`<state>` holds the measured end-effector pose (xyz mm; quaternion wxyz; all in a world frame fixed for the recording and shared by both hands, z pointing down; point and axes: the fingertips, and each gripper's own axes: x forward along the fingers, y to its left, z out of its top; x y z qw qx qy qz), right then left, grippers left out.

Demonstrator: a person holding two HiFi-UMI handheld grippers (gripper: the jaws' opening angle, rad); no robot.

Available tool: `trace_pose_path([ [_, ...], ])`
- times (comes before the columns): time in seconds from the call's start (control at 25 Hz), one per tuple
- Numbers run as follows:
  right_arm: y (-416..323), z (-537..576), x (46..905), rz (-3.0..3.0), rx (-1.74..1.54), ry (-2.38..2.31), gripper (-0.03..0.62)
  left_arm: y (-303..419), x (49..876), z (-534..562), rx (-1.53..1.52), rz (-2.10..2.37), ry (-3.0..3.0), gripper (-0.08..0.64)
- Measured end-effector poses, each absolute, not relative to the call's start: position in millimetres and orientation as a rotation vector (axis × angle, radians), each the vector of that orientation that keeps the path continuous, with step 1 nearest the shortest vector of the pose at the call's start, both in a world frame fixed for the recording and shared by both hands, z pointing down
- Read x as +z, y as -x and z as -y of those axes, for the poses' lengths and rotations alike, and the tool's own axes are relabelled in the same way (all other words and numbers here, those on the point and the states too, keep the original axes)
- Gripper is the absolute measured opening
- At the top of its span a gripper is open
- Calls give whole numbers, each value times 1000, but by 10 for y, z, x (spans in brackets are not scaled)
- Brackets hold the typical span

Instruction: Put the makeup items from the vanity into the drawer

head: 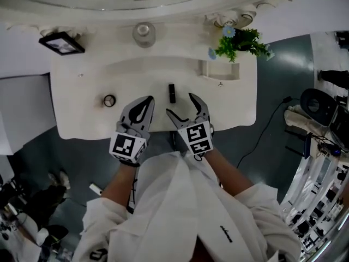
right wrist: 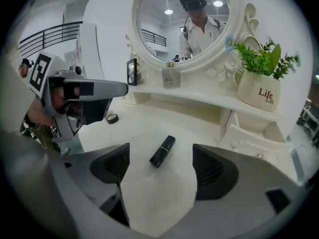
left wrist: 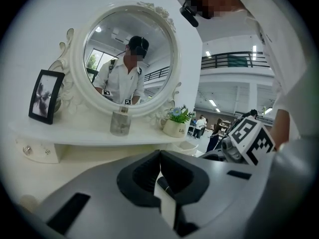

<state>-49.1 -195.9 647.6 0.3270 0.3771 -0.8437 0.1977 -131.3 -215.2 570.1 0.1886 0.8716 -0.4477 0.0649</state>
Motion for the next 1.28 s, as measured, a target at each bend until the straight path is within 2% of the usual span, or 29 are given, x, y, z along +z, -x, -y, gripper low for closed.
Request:
trace_pose_path([
  [0.6,630,2060,6961,2133,534,-1004,402,1182,6277,2213,237,1239,-2372,26],
  [1.12,685,2129,7115,2116,541,-1006,362,1288,6354,2217,242,1254,-2360,26],
  [1.2,683,2134,7100,2114,541,-1012,343,1284,6344,2217,237,1252,-2349,26],
  [1.28,712,2130,7086,2119,528,-1010,289,1297,6363,2205,247,1252,-2363,26],
])
